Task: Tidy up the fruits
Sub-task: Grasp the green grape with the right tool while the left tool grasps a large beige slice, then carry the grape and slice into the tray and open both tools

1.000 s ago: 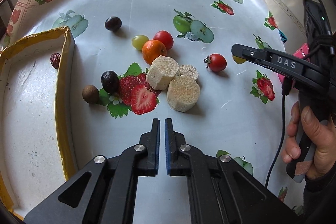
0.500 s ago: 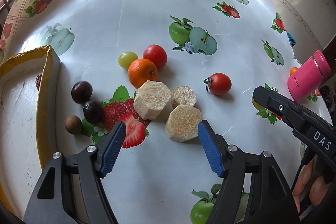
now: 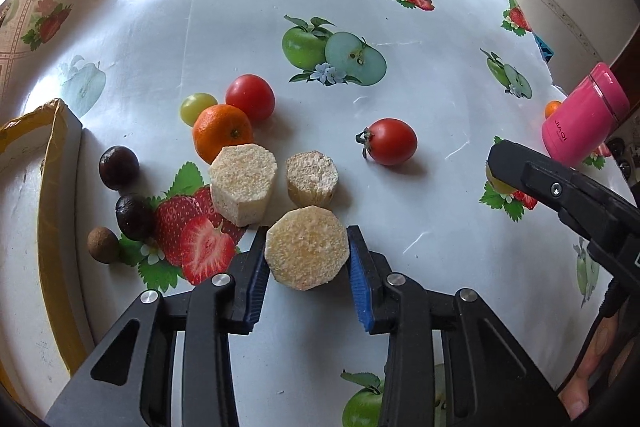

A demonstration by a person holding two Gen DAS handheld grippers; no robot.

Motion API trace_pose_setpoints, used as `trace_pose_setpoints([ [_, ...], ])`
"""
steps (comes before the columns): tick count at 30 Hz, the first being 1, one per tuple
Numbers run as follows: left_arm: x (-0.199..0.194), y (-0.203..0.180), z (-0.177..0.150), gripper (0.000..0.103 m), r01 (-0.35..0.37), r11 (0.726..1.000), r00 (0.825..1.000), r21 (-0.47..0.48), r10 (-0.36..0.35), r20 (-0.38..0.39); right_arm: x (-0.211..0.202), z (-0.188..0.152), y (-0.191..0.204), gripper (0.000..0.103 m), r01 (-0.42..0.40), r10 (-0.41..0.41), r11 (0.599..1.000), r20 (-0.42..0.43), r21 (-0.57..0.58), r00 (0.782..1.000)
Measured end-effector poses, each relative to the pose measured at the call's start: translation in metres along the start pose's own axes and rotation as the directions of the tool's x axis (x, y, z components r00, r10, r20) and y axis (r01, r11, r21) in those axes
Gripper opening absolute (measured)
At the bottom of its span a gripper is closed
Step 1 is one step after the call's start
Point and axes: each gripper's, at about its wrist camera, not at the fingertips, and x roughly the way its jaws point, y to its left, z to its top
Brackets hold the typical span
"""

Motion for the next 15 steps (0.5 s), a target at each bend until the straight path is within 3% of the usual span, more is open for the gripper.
trace_pose_setpoints([
  [8,-0.04,0.015,-0.018,0.034,0.04,0.999,0.999,-0.033,-0.039,0.027,-0.012,-0.011,0.015,0.025,-0.023,0.023,0.999,-0.003,-0.03,1.0],
  [15,-0.072,0.033,-0.033,0.034,0.0,0.999,0.999,-0.051,0.002,0.046,-0.018,-0.027,0.042,0.025,-0.063,0.063,0.997,-0.016,-0.051,0.998],
])
